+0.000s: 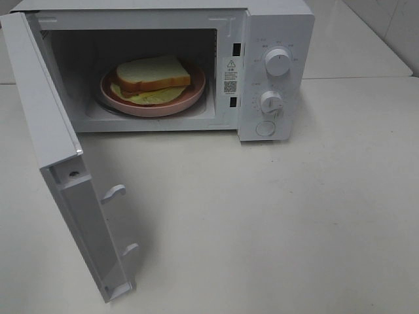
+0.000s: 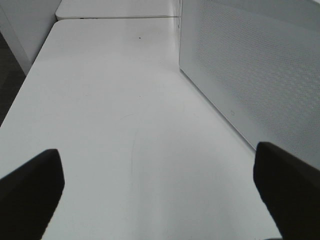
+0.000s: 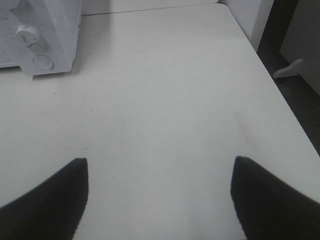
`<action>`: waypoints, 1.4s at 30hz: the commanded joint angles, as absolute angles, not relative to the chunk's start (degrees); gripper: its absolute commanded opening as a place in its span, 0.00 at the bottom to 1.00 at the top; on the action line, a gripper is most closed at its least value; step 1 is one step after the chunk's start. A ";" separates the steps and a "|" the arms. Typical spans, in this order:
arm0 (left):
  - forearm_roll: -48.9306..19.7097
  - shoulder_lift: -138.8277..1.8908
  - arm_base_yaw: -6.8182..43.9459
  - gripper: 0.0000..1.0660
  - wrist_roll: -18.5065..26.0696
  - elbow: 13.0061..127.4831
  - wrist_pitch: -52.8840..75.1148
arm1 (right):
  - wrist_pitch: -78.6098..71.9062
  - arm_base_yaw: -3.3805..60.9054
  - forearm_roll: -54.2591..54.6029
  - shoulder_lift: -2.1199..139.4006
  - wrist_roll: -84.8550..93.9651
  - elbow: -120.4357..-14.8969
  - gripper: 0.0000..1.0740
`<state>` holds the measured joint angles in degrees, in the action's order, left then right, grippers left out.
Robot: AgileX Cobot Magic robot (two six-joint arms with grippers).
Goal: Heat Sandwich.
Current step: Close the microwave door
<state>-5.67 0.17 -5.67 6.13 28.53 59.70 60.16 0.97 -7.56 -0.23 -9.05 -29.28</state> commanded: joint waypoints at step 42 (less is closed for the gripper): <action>-6.19 -0.80 -5.73 0.92 3.61 30.48 57.07 | 59.64 0.63 -7.45 -1.72 -9.05 -29.16 0.70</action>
<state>-5.61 0.11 -5.67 5.21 29.05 59.47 60.16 0.97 -7.56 -0.23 -9.05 -29.28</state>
